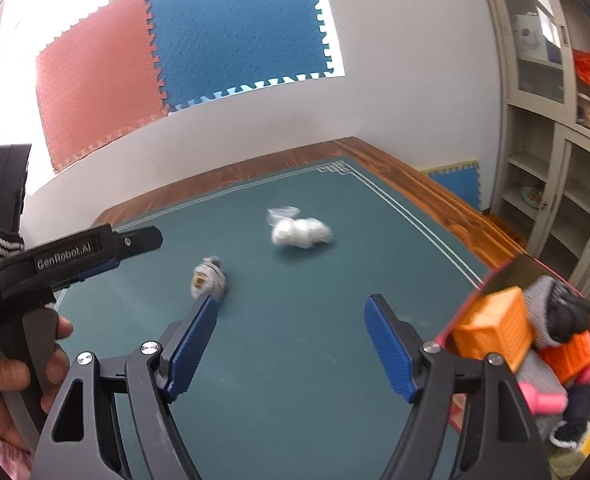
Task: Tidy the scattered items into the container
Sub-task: 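Withdraw both grippers from the tin toward the remaining two items, then grasp white wrapped bundle with right gripper while left gripper grasps grey sock bundle, then carry white bundle and grey sock bundle into the red tin, opening both grippers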
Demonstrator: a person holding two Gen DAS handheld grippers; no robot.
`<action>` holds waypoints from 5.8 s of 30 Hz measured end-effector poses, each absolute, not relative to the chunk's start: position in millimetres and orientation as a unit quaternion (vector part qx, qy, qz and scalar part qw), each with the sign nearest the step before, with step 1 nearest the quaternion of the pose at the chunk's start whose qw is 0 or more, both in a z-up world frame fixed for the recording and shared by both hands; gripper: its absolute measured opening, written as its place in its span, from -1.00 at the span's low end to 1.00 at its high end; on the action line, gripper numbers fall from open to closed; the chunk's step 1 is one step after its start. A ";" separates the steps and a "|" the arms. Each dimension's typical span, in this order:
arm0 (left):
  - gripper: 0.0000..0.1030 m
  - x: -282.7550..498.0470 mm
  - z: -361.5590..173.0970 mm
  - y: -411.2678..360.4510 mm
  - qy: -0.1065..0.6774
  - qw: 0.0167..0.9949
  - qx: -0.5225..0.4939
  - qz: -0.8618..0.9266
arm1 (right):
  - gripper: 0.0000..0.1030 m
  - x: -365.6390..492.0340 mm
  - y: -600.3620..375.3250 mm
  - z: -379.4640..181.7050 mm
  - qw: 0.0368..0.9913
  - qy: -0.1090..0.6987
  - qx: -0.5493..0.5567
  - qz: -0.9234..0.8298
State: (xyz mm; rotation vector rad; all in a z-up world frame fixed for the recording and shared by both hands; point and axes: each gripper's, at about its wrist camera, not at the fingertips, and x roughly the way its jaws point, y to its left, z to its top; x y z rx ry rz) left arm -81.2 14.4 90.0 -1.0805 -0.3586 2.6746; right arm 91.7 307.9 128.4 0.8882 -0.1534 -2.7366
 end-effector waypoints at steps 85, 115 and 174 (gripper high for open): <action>0.61 -152.0 17.0 37.4 -0.134 0.108 -0.461 0.871 | -0.03 -32.9 323.6 69.3 0.093 -0.097 0.352 -0.926; -0.15 -143.8 19.2 55.9 -0.049 0.023 -0.400 0.915 | -0.03 -22.3 325.9 73.0 0.075 -0.090 0.326 -0.938; -0.15 -13.9 86.6 252.4 0.041 0.274 -0.321 0.906 | 0.01 181.2 537.7 105.5 -0.138 -0.116 0.253 -0.950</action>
